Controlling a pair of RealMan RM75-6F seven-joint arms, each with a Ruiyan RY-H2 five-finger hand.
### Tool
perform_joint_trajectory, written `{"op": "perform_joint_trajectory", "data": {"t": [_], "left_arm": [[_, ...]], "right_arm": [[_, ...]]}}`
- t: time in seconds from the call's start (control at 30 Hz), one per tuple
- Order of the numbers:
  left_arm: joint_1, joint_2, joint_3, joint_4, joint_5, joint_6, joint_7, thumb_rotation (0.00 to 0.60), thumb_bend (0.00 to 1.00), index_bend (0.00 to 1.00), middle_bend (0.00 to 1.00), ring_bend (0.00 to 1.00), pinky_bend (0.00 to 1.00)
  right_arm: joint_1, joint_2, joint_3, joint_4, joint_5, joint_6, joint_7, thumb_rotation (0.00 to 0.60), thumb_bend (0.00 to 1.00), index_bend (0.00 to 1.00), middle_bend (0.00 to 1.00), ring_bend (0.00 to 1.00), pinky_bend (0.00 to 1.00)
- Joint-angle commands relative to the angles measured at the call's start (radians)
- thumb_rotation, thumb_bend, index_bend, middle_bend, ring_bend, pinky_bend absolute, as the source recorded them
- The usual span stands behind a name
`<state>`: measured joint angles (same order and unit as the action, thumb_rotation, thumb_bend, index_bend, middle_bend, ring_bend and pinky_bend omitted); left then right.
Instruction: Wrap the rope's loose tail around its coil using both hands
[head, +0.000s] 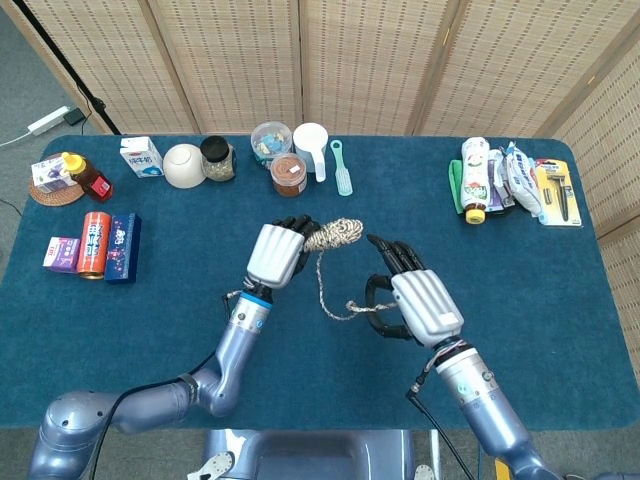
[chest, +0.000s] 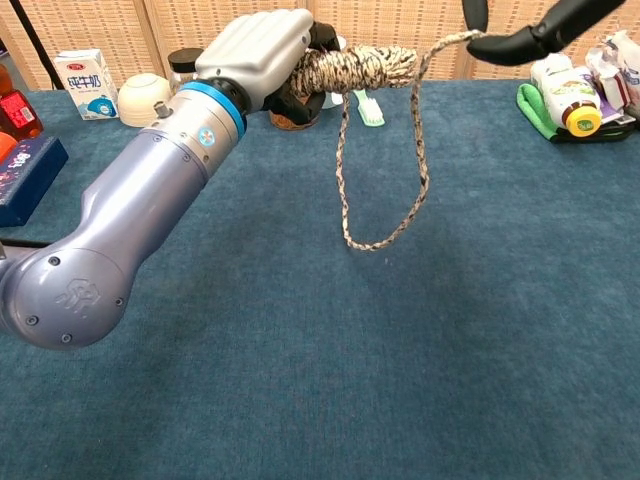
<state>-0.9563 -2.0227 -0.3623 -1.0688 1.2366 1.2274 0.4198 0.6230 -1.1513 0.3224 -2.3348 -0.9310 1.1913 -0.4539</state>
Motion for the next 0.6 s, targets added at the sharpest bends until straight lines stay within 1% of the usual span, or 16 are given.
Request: {"op": "perform_joint_trajectory", "data": {"t": [0.03, 0.07, 0.1, 0.2, 0.27, 0.33, 0.43, 0.6], "left_arm": [[-0.009, -0.017, 0.008, 0.021, 0.007, -0.003, 0.015, 0.600, 0.53, 0.52, 0.39, 0.44, 0.60], [-0.012, -0.022, 0.011, 0.030, 0.010, -0.004, 0.019, 0.600, 0.53, 0.52, 0.39, 0.44, 0.60], [-0.013, -0.030, 0.022, 0.045, 0.012, -0.012, 0.025, 0.600, 0.53, 0.52, 0.39, 0.44, 0.60], [-0.015, -0.049, 0.035, 0.083, 0.021, -0.022, 0.016, 0.600, 0.53, 0.52, 0.39, 0.44, 0.60], [-0.017, -0.055, 0.047, 0.101, 0.031, -0.031, 0.012, 0.600, 0.52, 0.51, 0.39, 0.44, 0.60], [-0.020, -0.060, 0.072, 0.126, 0.054, -0.041, 0.014, 0.600, 0.52, 0.51, 0.39, 0.43, 0.60], [-0.019, -0.077, 0.095, 0.163, 0.076, -0.043, 0.007, 0.600, 0.51, 0.50, 0.38, 0.42, 0.60], [-0.019, -0.100, 0.102, 0.207, 0.090, -0.053, -0.026, 0.600, 0.51, 0.50, 0.38, 0.42, 0.60]], "right_arm": [[0.041, 0.021, 0.036, -0.021, 0.040, -0.004, -0.015, 0.600, 0.61, 0.74, 0.00, 0.00, 0.00], [0.054, 0.023, 0.049, -0.021, 0.051, -0.002, -0.017, 0.600, 0.61, 0.74, 0.00, 0.00, 0.00], [0.081, 0.023, 0.098, -0.021, 0.077, 0.005, -0.006, 0.600, 0.61, 0.74, 0.00, 0.00, 0.00], [0.163, 0.049, 0.197, -0.021, 0.251, -0.009, 0.014, 0.600, 0.62, 0.74, 0.00, 0.00, 0.00], [0.204, 0.069, 0.243, -0.021, 0.347, -0.009, 0.022, 0.600, 0.62, 0.74, 0.00, 0.00, 0.00], [0.249, 0.089, 0.291, -0.021, 0.445, 0.006, 0.027, 0.600, 0.62, 0.74, 0.00, 0.00, 0.00], [0.312, 0.102, 0.334, -0.017, 0.556, 0.042, 0.017, 0.600, 0.63, 0.74, 0.00, 0.00, 0.00], [0.396, 0.103, 0.355, 0.016, 0.661, 0.079, -0.014, 0.600, 0.63, 0.74, 0.00, 0.00, 0.00]]}}
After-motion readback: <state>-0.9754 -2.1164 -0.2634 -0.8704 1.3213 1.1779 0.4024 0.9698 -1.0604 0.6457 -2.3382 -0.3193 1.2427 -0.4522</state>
